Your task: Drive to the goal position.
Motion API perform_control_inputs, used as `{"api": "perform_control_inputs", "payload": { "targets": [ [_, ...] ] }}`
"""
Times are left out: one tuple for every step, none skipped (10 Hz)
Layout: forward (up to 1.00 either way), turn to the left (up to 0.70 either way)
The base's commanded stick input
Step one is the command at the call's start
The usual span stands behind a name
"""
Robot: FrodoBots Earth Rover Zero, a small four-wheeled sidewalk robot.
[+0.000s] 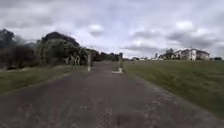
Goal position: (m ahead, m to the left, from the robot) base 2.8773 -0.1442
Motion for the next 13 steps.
{"api": "perform_control_inputs", "payload": {
  "targets": [
    [0.70, 0.00],
    [0.70, 0.00],
    [0.70, 0.00],
    [0.70, 0.00],
    [0.70, 0.00],
    [0.70, 0.00],
    [0.70, 0.00],
    [0.70, 0.00],
    [0.70, 0.00],
    [0.70, 0.00],
    [0.70, 0.00],
    [0.70, 0.00],
    [0.70, 0.00]
  ]
}}
